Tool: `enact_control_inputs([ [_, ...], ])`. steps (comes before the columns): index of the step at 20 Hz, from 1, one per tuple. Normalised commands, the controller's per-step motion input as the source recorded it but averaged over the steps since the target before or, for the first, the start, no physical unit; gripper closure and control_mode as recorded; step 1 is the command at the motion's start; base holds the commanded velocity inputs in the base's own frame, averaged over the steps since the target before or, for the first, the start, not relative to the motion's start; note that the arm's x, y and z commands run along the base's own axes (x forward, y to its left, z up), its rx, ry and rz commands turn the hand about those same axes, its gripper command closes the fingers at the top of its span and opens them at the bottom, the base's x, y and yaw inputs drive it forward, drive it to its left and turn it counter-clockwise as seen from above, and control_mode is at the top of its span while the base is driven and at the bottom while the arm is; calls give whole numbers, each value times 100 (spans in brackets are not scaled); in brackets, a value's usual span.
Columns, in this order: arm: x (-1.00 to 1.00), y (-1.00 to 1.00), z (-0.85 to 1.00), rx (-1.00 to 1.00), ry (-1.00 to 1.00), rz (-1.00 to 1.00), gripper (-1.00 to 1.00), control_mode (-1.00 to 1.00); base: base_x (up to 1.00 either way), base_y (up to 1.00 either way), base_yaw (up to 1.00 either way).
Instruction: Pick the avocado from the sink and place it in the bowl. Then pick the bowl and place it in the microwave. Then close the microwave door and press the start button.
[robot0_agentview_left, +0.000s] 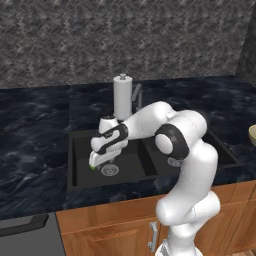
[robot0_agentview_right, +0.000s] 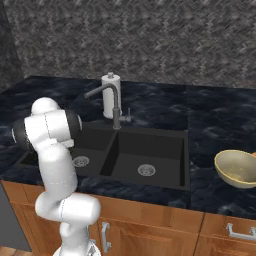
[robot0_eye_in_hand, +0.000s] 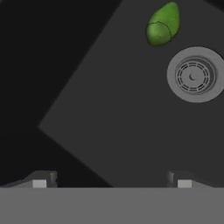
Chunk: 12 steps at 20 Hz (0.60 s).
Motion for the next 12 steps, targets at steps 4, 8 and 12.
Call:
enact_control_inputs([
  [4,47,0,-34,0,0,-3,-100,-100,0,0,0],
  [8,59,7,-36,0,0,-1,-100,-100,0,0,0],
  [12,63,24,-43,0,0,-2,-100,-100,0,0,0],
])
